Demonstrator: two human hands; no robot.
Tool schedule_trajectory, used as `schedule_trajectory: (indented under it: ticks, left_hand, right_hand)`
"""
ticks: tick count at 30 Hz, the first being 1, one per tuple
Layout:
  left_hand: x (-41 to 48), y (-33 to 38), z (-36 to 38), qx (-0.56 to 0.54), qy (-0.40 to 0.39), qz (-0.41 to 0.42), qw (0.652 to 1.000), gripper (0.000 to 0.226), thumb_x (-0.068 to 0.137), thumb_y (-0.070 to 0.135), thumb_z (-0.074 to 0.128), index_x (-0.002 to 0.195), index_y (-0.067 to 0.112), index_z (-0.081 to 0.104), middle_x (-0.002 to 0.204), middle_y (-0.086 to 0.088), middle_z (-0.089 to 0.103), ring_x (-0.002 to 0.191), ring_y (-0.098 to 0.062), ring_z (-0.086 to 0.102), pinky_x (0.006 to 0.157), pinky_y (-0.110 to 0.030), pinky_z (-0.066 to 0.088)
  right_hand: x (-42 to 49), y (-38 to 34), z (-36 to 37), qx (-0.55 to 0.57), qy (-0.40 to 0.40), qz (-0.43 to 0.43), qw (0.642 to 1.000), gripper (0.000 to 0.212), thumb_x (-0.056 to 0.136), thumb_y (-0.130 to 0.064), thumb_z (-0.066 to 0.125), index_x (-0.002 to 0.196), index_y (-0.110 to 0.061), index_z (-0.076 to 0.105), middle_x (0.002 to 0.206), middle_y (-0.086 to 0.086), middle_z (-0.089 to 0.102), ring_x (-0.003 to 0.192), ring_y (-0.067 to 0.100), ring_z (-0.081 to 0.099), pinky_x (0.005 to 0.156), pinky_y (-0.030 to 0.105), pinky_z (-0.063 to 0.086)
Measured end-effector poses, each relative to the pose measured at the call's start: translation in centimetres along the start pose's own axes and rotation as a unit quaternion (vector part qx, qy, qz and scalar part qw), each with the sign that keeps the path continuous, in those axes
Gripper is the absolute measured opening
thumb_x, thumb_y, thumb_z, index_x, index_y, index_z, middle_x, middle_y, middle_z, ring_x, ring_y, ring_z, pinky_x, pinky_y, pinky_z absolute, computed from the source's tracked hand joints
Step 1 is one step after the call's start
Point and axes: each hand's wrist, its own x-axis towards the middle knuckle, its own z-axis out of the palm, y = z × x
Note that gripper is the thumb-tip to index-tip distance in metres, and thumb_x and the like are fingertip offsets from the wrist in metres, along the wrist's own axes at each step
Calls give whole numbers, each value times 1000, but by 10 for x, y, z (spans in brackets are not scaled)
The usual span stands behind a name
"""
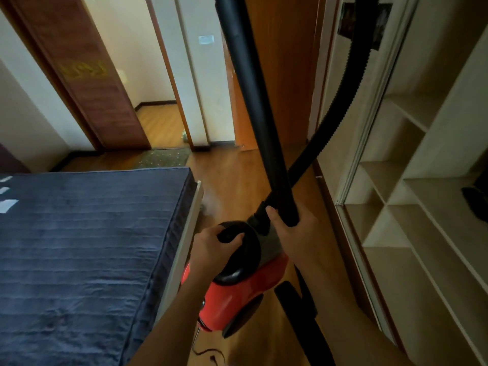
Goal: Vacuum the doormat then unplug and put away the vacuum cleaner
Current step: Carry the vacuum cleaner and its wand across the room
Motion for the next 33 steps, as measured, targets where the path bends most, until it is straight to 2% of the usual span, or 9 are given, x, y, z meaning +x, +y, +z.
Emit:
schedule_trajectory:
  ticks: [3,7,12,14,16,20,25,29,33]
  left_hand:
    - [42,-4,17,-4,6,-12,1000,19,79,39,77,76,21,73,61,5,67,57,-4,63,46,-18,47]
    - [112,-12,41,-12,11,-17,1000,21,77,42,77,75,21,74,60,6,67,56,-1,63,45,-11,41]
    - [222,-24,72,-24,-11,-25,999,21,79,42,76,76,22,74,62,5,68,56,-2,64,44,-15,44]
    - [267,-28,82,-24,-31,-22,999,23,79,45,74,79,22,73,65,4,69,59,-4,65,50,-23,52]
    - [307,-28,88,-20,-46,-18,999,23,81,44,73,79,21,71,64,4,67,59,-4,63,48,-19,47]
    - [385,-26,100,-16,-57,1,998,25,84,42,73,71,23,62,57,7,58,52,-3,57,44,-11,36]
    - [472,-31,113,-26,-45,1,999,24,83,42,73,77,19,68,61,8,63,55,-3,61,46,-10,39]
    - [535,-35,127,-13,-27,-2,1000,25,82,42,74,71,20,66,58,6,63,54,-6,61,45,-13,39]
    - [600,-35,146,-6,-9,-1,1000,23,81,41,76,69,24,65,56,8,61,53,-3,61,45,-11,38]
  right_hand:
    - [42,22,13,-11,-4,-2,1000,14,91,-26,77,87,-34,66,79,-5,70,80,3,66,65,10,50]
    - [108,62,38,-10,-7,17,1000,8,91,-30,76,92,-23,71,80,0,72,78,8,69,68,24,57]
    - [206,111,79,-25,11,30,999,12,90,-29,78,86,-20,70,75,2,70,71,10,67,64,31,56]
    - [249,126,94,-34,4,43,998,11,90,-30,77,87,-25,69,79,1,71,75,9,67,66,29,57]
    - [288,135,108,-30,-5,50,998,8,91,-32,76,92,-31,68,85,-2,72,81,7,69,71,25,58]
    - [362,152,136,-21,-5,50,998,12,93,-30,75,100,-22,71,89,-1,72,87,8,69,77,27,58]
    - [440,167,162,-1,-4,32,999,16,92,-29,76,95,-40,66,89,-6,73,88,4,70,78,22,57]
    - [500,193,180,-4,-14,30,999,9,92,-31,75,97,-26,70,87,-5,72,86,9,70,78,33,61]
    - [560,226,193,-10,-25,29,999,17,91,-43,74,97,-28,70,84,-9,71,84,8,70,76,38,62]
